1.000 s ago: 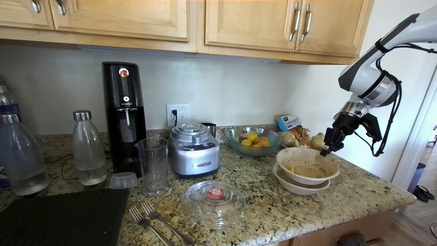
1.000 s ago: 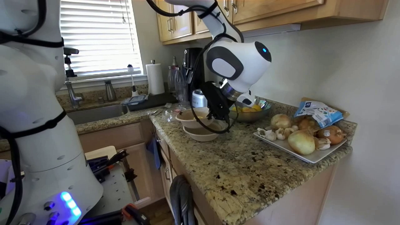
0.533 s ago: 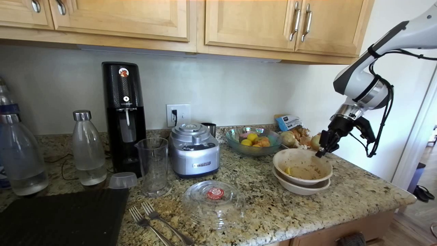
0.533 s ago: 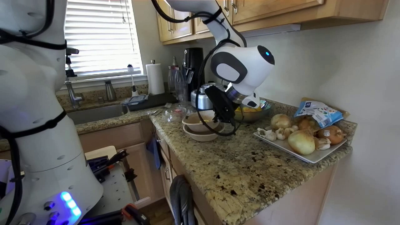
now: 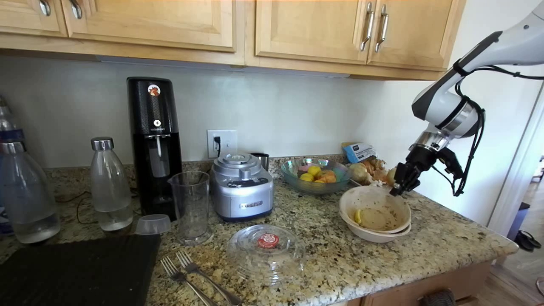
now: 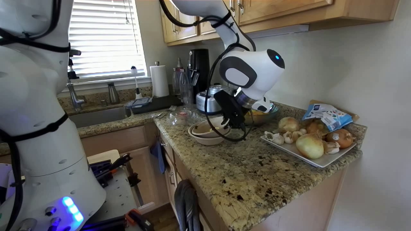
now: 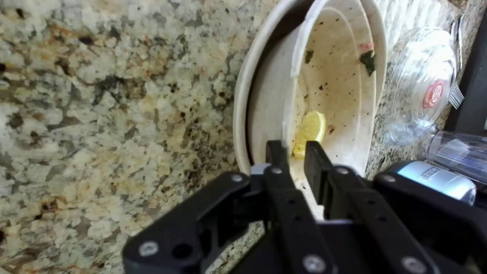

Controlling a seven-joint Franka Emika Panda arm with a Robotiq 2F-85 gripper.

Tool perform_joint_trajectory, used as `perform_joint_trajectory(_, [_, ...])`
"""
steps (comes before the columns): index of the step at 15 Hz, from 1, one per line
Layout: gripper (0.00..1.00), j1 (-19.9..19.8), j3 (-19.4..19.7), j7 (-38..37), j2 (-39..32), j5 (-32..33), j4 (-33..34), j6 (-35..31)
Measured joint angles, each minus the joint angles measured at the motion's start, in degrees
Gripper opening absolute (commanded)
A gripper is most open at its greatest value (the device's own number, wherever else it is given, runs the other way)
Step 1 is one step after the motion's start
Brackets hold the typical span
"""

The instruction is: Stack the right plate in the left plate

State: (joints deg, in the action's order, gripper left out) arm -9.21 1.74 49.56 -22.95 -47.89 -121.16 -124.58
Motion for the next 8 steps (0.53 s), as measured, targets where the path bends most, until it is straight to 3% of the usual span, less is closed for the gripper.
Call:
perform_joint_trajectory(6, [0.91, 0.0, 0.0, 0.0, -0.4, 0.2, 0.0, 0.0])
perform_joint_trajectory(8, [0.99, 0.0, 0.0, 0.0, -0.4, 0.3, 0.0, 0.0])
